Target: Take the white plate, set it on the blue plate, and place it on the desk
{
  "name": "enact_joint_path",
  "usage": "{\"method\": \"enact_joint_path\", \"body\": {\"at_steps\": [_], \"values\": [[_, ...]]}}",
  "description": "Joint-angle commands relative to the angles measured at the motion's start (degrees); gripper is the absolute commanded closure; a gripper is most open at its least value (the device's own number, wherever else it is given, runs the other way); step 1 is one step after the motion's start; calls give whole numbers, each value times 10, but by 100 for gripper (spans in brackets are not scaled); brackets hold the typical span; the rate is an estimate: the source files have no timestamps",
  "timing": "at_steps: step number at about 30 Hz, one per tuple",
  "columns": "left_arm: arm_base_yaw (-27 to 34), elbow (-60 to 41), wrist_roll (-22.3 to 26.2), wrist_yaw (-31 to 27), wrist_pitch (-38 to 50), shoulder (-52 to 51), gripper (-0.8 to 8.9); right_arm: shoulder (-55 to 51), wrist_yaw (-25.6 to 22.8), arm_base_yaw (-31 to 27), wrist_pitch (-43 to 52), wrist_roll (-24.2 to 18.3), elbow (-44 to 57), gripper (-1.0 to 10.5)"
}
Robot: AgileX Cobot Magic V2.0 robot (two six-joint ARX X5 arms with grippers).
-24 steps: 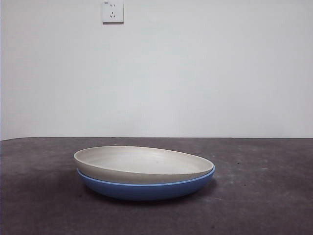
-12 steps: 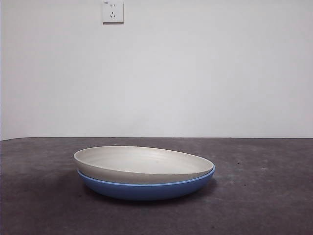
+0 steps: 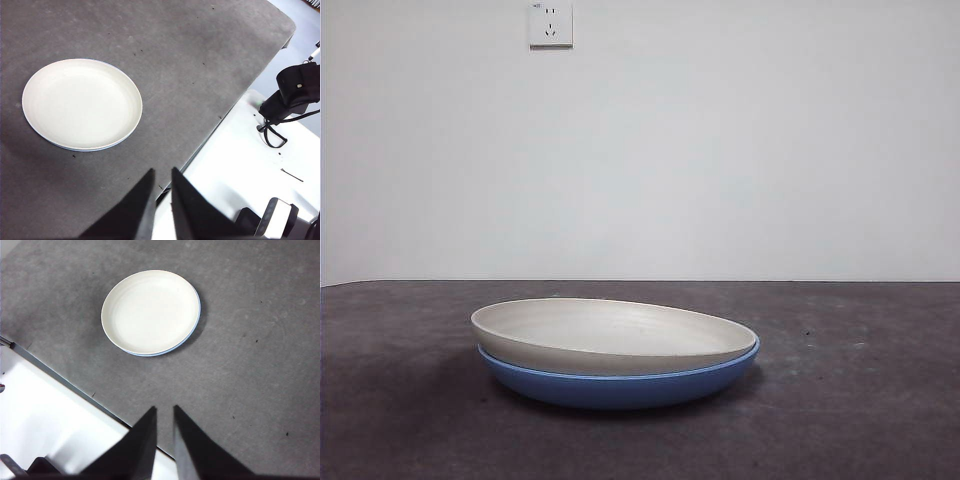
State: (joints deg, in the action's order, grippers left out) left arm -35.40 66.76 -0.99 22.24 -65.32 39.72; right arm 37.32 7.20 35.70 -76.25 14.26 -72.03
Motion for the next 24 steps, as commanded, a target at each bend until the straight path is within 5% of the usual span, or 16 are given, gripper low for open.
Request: {"method": "enact_joint_path", "body": {"at_steps": [1,12,17,20,24], "values": [[-4,6,-1,-2,6,3,784,3,-2,5,5,9,-10,916],[-6,2,-1,-2,6,3,784,3,-2,5,4,7,-10,916],[49,-27,2,-2,20,-1,788,3,-2,5,5,7,-10,916],[105,-94,57,-6,94,-29,789,3,-2,5,5,7,-10,916],[167,-236,52,-7,276,-103,789,3,-2,5,5,7,-10,916]]}}
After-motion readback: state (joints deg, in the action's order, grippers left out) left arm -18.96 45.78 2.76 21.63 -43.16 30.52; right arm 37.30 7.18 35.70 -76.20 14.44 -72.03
